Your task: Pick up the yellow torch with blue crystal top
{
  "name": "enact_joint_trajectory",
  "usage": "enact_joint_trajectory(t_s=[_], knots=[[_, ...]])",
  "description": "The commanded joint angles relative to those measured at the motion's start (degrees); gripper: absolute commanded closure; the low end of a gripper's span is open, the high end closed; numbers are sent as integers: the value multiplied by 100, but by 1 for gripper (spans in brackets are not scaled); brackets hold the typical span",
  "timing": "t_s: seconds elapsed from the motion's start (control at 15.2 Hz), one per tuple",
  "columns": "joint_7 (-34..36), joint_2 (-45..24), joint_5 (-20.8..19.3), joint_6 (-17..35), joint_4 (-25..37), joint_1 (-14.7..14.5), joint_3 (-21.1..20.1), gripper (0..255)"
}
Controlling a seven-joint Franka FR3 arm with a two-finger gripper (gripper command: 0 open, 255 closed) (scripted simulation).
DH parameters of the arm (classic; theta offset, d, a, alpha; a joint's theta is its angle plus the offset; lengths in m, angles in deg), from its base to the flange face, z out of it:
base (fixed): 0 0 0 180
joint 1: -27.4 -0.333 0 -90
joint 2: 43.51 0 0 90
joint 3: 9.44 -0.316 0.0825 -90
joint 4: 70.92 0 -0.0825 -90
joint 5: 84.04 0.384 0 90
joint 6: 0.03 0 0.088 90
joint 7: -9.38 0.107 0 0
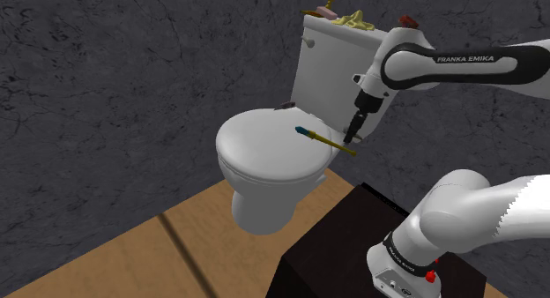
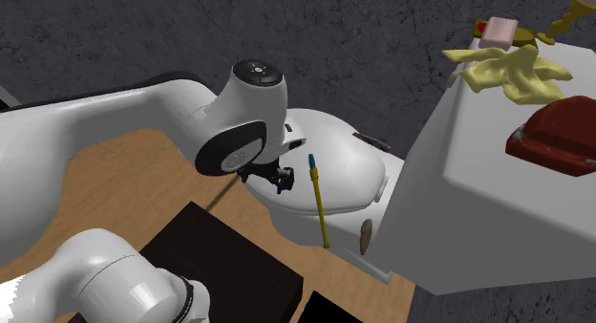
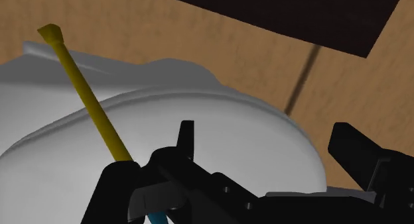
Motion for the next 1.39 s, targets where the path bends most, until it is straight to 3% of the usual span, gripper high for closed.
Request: enact_joint_trajectory(t_s=[0.0, 0.26, 0.53, 0.66, 0.86, 1.32], knots=[[-542, -213, -140, 470, -80, -17, 295, 0], [-1621, -865, -234, 1444, -96, -184, 933, 0], [-2853, -1705, 24, 2363, 104, -590, 1663, 0], [-3585, -2182, 367, 2764, 283, -902, 2066, 0], [-4818, -2920, 1200, 3197, 624, -1457, 2667, 0], [-5548, -3525, 2076, 3692, 518, -1762, 2898, 0]])
